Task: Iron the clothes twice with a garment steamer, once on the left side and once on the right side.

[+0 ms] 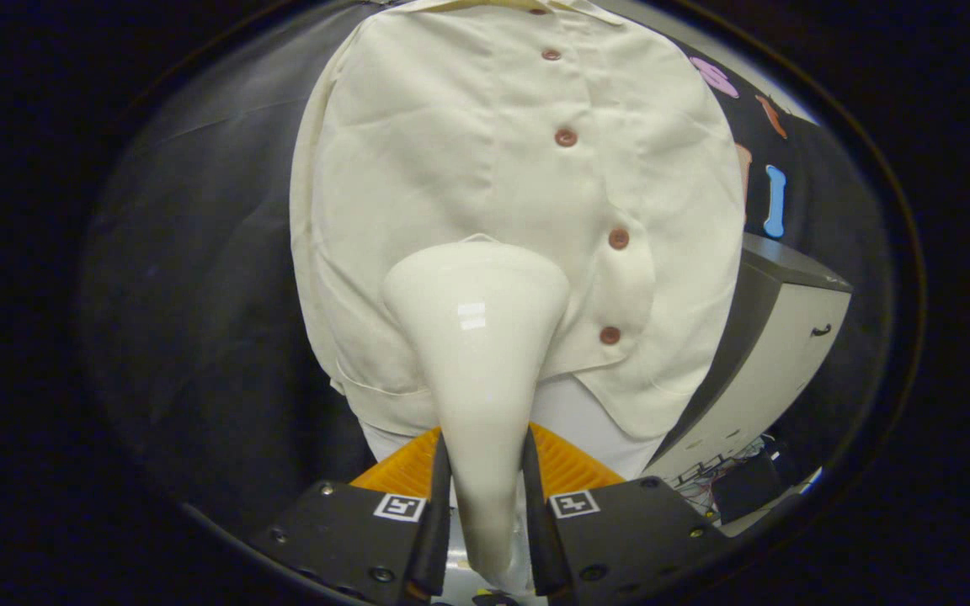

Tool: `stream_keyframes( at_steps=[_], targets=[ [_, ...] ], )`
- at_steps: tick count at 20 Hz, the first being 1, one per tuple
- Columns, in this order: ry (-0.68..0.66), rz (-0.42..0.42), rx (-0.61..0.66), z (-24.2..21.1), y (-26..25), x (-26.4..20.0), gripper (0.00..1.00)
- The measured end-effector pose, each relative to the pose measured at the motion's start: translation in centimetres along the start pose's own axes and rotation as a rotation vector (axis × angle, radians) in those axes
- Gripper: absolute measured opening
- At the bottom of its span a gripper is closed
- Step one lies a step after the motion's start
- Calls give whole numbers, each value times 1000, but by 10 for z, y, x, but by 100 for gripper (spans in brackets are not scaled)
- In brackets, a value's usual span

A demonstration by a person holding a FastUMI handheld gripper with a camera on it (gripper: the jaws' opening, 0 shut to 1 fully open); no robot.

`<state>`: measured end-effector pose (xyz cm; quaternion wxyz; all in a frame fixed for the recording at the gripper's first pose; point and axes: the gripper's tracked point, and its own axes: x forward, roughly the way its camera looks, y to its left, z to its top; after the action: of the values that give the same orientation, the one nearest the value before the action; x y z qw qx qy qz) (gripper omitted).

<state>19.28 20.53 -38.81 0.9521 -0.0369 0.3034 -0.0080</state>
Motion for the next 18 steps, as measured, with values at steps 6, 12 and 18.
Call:
stream_keyframes(
  at_steps=[6, 12, 18],
  targets=[
    [-137, 9, 56, 76, -32, -62, 39],
    [-363, -43, 138, 204, -86, -119, 39],
    [-457, -87, 149, 273, -128, -134, 38]
  ],
)
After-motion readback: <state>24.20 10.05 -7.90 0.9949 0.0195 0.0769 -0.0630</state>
